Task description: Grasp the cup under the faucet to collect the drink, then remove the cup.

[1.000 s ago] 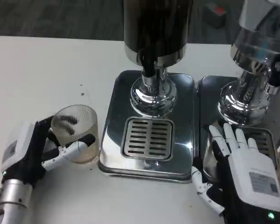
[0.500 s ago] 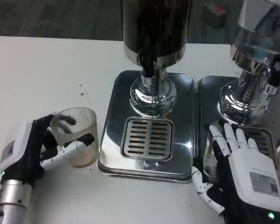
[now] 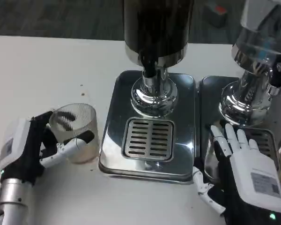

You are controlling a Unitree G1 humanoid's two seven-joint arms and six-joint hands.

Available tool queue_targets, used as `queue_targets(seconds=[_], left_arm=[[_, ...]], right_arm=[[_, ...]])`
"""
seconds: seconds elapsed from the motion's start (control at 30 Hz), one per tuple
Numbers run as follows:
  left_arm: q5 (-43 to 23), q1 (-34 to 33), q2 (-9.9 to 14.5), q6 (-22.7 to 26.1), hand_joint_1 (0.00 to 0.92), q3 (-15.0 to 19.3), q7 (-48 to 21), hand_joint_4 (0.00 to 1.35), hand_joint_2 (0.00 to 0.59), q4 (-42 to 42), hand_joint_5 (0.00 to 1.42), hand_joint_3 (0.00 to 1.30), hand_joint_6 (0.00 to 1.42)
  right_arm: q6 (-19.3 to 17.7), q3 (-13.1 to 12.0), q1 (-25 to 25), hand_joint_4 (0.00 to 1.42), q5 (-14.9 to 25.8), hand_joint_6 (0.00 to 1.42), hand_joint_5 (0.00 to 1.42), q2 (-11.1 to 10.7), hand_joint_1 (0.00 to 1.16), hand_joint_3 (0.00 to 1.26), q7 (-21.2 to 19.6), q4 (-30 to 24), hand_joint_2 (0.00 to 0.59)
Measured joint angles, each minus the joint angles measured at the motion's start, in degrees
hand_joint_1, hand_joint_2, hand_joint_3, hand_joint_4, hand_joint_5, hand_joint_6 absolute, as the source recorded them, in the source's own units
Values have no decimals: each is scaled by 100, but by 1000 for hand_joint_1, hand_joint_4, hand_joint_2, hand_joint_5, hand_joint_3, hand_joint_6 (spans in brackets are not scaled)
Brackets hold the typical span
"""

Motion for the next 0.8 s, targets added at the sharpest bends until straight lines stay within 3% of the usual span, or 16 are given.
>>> queue_targets(seconds=[0.4, 0.8], left_arm=[[385, -479, -38, -208, 440, -113, 42, 852, 68, -250, 986, 710, 1052], [919, -1162, -508, 56, 452, -753, 3, 860, 58, 147, 986, 725, 1057]], right_arm=[[-1, -35, -67, 0, 80, 17, 0, -21, 312, 105, 82, 1, 529], [101, 33, 81, 0, 60, 17, 0, 105, 312, 105, 85, -30, 529]])
